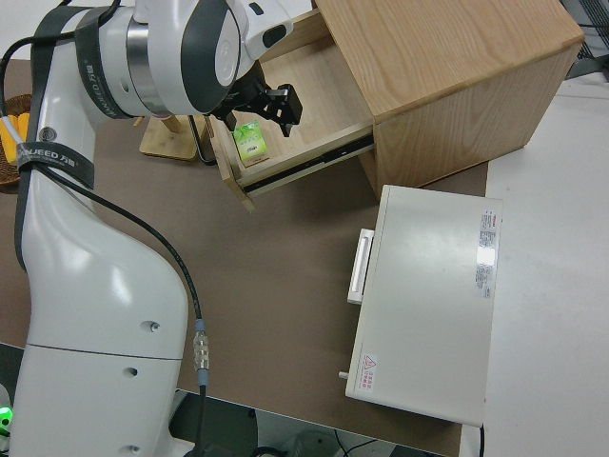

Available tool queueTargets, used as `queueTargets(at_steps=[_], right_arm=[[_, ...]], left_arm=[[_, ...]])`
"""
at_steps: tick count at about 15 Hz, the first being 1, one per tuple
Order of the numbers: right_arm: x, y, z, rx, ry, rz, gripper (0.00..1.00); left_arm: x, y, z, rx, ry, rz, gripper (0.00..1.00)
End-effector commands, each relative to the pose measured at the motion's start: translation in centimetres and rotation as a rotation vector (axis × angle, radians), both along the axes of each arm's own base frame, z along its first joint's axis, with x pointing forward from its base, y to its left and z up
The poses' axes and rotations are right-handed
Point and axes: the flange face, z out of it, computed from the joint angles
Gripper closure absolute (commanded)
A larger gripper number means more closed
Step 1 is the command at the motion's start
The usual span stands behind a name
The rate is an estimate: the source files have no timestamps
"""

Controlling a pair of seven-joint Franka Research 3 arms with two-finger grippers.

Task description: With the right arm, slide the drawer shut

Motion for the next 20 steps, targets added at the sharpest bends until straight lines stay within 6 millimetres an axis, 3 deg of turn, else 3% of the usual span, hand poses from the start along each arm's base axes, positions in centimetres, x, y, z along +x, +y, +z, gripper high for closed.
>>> queueTargets(at_steps=[1, 3, 4, 9, 15, 18, 20], right_arm=[[-0.6, 0.1, 0.2, -0.014, 0.016, 0.039, 0.59], [-0.6, 0.2, 0.2, -0.01, 0.018, 0.04, 0.944], [-0.6, 0.1, 0.2, -0.008, 0.018, 0.039, 0.999], [-0.6, 0.0, 0.2, -0.007, 0.018, 0.059, 1.0], [-1.1, 0.5, 2.8, -0.012, -0.026, 0.062, 1.0], [-1.7, 1.3, 4.4, -0.02, -0.057, 0.068, 1.0], [-2.3, 3.3, 5.5, -0.019, -0.079, 0.072, 1.0]], left_arm=[[0.2, 0.1, 0.4, 0.016, 0.005, -0.012, 0.01], [0.2, 0.1, 0.3, 0.016, 0.006, -0.012, 0.01], [0.2, 0.1, 0.4, 0.016, 0.005, -0.012, 0.01], [0.2, 0.1, 0.4, 0.016, 0.005, -0.012, 0.01], [0.2, 0.1, 0.3, 0.016, 0.006, -0.012, 0.01], [0.2, 0.1, 0.4, 0.016, 0.005, -0.012, 0.01], [0.2, 0.1, 0.3, 0.016, 0.006, -0.012, 0.01]])
